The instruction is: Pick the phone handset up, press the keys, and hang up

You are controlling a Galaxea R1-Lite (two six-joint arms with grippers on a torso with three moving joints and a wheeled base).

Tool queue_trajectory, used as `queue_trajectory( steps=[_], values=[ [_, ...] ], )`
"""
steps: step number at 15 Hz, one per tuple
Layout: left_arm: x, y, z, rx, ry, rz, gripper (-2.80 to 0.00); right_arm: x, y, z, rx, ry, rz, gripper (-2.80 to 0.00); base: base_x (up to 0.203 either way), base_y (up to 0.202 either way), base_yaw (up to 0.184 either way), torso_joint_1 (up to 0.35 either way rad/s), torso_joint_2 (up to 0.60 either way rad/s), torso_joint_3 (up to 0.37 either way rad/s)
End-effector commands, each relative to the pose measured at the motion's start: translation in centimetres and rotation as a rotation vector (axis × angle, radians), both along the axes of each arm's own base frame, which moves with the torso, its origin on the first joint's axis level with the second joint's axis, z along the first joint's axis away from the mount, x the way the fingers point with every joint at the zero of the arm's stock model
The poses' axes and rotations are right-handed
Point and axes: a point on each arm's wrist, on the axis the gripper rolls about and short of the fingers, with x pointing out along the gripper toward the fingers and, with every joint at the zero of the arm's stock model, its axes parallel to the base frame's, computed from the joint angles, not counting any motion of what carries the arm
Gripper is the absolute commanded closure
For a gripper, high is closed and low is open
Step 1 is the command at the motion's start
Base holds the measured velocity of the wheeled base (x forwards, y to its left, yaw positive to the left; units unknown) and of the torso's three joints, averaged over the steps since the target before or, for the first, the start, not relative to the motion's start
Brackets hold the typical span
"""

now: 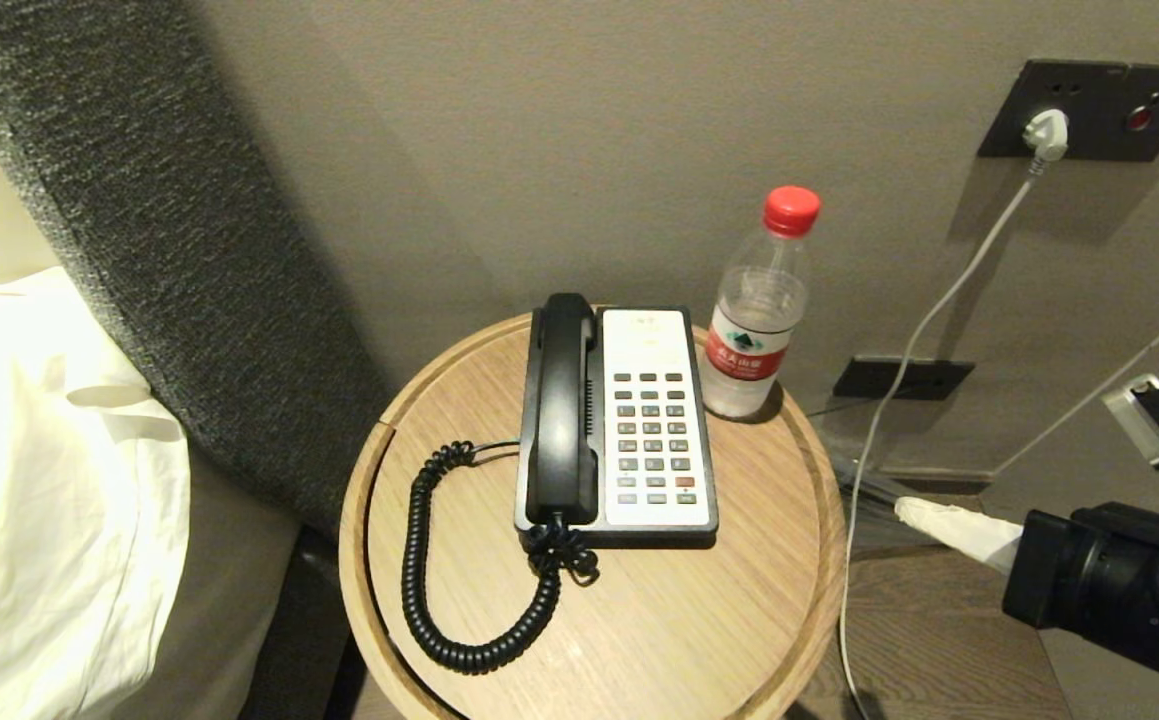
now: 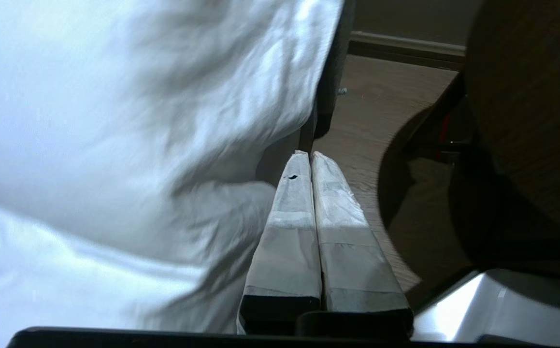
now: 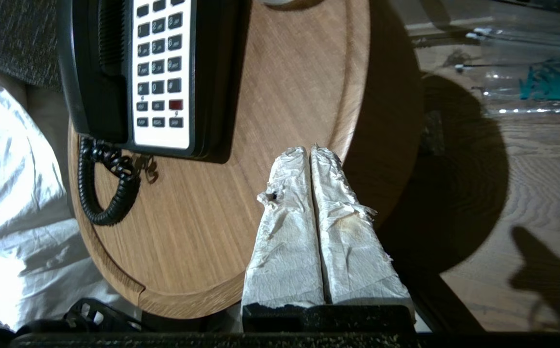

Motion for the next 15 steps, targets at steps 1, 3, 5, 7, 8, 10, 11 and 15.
queue_trajectory(
  steps=[1, 3, 5, 7, 8, 10, 11, 15],
  values=[
    [0.4, -0.1, -1.1, 0.08, -0.006, -0.077, 0.0, 0.0, 0.0, 0.1, 0.005, -0.002, 0.0, 0.0, 0.0, 0.0, 0.0, 0.0, 0.0, 0.0],
    [0.5, -0.2, -1.4, 0.066, -0.026, -0.118, 0.0, 0.3, 0.2, -0.1, 0.002, 0.005, -0.001, 0.0, 0.0, 0.0, 0.0, 0.0, 0.0, 0.0],
    [0.5, -0.2, -1.8, 0.011, -0.018, -0.115, 0.0, 0.6, 0.4, -0.2, 0.001, 0.007, -0.001, 0.0, 0.0, 0.0, 0.0, 0.0, 0.0, 0.0],
    [0.2, -0.2, -2.1, -0.023, 0.005, -0.129, 0.0, 0.8, 0.5, -0.2, 0.0, 0.009, -0.001, 0.0, 0.0, 0.0, 0.0, 0.0, 0.0, 0.0],
    [0.0, -0.2, -2.1, -0.011, -0.02, -0.142, 0.0, 0.7, 0.5, -0.3, -0.003, 0.013, -0.001, 0.0, 0.0, 0.0, 0.0, 0.0, 0.0, 0.0],
    [-0.7, -0.2, -2.2, 0.022, -0.112, -0.173, 0.0, 0.7, 0.4, -0.4, -0.004, 0.015, -0.001, 0.0, 0.0, 0.0, 0.0, 0.0, 0.0, 0.0],
    [-1.2, -0.2, -2.3, 0.031, -0.171, -0.177, 0.0, 0.7, 0.4, -0.4, -0.004, 0.015, -0.001, 0.0, 0.0, 0.0, 0.0, 0.0, 0.0, 0.0],
    [-1.8, -0.2, -2.5, 0.024, -0.269, -0.186, 0.0, 0.6, 0.4, -0.4, -0.002, 0.011, -0.001, 0.0, 0.0, 0.0, 0.0, 0.0, 0.0, 0.0]
  ],
)
